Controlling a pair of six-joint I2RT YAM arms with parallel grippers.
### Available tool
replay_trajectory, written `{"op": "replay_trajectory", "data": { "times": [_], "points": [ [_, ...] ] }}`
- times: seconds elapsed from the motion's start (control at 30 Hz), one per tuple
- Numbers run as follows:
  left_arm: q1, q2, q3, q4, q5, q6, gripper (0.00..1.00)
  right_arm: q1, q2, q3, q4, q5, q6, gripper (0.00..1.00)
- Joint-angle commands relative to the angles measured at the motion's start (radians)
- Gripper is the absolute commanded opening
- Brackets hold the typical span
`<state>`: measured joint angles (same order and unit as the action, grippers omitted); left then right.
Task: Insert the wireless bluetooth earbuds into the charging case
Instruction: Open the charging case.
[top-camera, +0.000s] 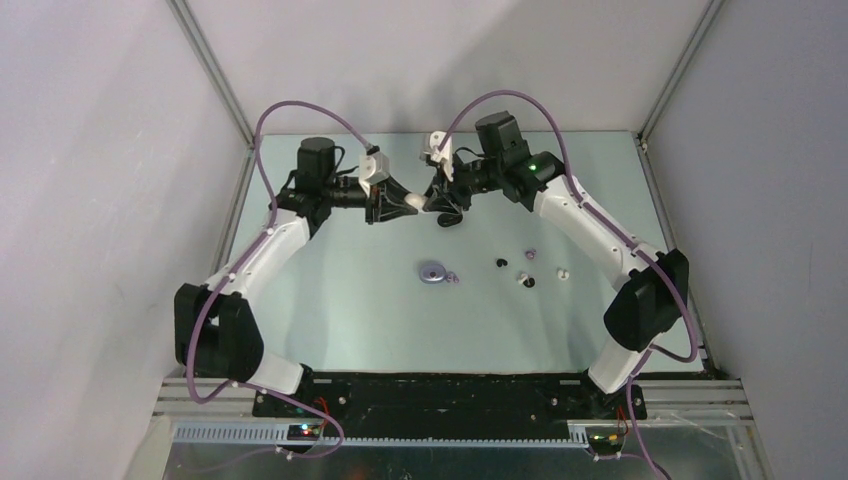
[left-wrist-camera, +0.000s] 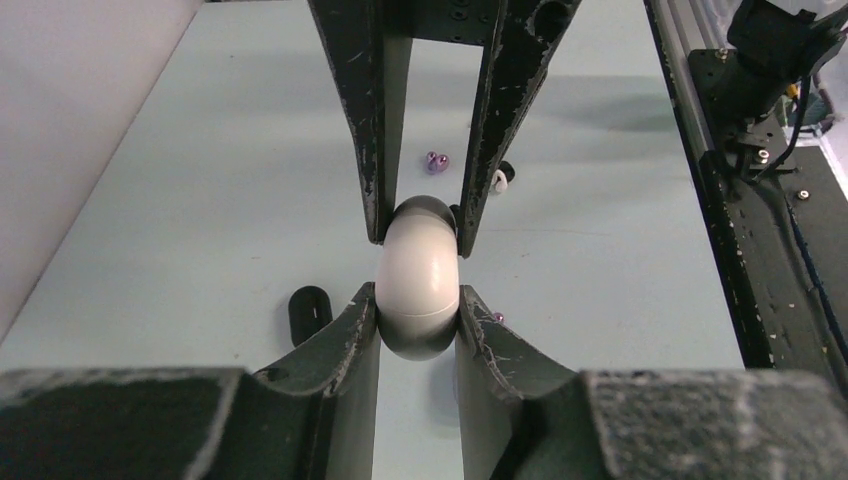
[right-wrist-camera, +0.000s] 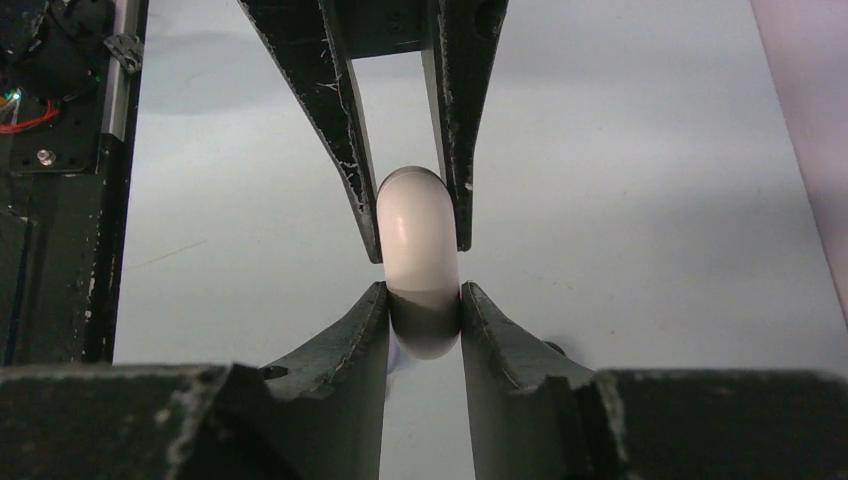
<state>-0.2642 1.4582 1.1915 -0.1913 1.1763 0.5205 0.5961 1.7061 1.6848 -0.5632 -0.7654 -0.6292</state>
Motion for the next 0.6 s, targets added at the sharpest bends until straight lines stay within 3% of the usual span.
{"op": "replay_trajectory", "data": {
  "times": [0.0,0.03,0.1,0.23,0.57],
  "points": [
    [0.0,-0.033,-0.047,0.194,-0.024,-0.118,0.34,0.011,-0.02,0.026,-0.028,0.035,-0.024,0.32],
    [0.0,-0.032,-0.056,0.217,-0.027,-0.152,0.42,0.011,-0.022,0.029,-0.057,0.042,-0.04,0.32],
    [0.0,-0.023,-0.075,0.266,-0.023,-0.188,0.48,0.017,-0.033,0.037,-0.098,0.077,-0.066,0.31],
    [0.0,0.004,-0.082,0.292,-0.005,-0.203,0.5,0.039,-0.052,0.048,-0.16,0.139,-0.11,0.3],
    [-0.012,0.05,-0.049,0.183,0.017,-0.079,0.47,0.069,-0.055,0.085,-0.2,0.23,-0.12,0.27]
  ]
}}
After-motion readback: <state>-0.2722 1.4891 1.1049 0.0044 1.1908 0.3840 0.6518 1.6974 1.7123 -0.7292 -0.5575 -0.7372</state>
